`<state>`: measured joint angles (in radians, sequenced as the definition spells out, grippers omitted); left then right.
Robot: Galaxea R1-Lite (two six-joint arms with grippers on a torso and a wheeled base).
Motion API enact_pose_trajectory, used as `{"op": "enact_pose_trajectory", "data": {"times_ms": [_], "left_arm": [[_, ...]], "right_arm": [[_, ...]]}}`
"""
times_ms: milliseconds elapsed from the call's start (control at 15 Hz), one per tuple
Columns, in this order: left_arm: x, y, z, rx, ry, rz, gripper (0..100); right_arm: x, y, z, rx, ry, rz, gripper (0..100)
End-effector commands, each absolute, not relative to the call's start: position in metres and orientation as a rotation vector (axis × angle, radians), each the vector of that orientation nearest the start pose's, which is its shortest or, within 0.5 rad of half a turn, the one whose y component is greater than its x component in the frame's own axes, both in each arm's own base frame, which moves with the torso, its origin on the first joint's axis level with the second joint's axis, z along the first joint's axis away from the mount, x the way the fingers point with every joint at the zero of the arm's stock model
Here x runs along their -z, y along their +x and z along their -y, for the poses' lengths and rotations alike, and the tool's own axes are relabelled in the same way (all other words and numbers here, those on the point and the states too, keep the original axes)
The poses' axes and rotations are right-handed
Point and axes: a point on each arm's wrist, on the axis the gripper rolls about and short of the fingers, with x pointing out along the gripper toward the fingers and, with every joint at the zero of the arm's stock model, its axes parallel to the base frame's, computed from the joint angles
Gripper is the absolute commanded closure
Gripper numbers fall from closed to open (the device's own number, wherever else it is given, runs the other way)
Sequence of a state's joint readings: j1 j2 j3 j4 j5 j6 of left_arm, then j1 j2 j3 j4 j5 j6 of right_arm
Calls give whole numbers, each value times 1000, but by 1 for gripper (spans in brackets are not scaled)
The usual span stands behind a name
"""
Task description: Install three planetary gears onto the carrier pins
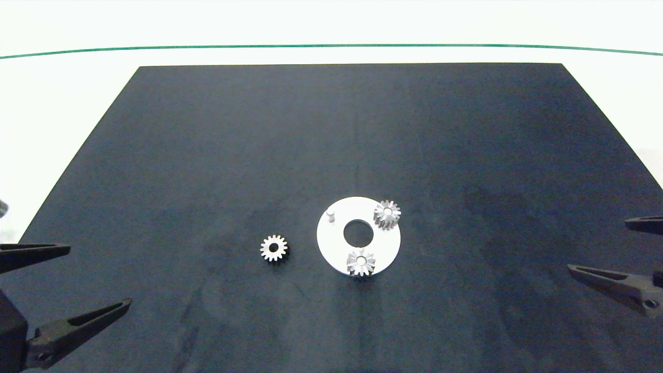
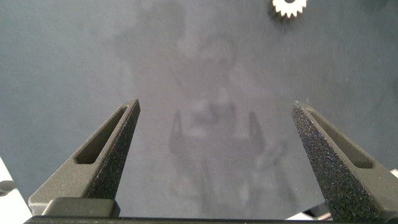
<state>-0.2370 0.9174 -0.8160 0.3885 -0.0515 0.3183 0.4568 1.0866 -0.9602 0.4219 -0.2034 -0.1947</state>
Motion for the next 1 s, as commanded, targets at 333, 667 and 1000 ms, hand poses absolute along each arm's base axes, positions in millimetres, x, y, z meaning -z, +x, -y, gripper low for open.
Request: {"op": "enact_pose_trajectory", "data": {"times_ms": [333, 667, 1000], "left_arm": [[-222, 153, 60, 442, 422, -547, 0], [-202, 190, 79, 460, 445, -605, 0], [-207, 210, 96, 492, 452, -596, 0]], "right_arm": [[-249, 88, -37, -302, -435, -477, 0], [-223, 103, -46, -341, -470, -586, 0], [-214, 113, -52, -345, -477, -603, 0]]}}
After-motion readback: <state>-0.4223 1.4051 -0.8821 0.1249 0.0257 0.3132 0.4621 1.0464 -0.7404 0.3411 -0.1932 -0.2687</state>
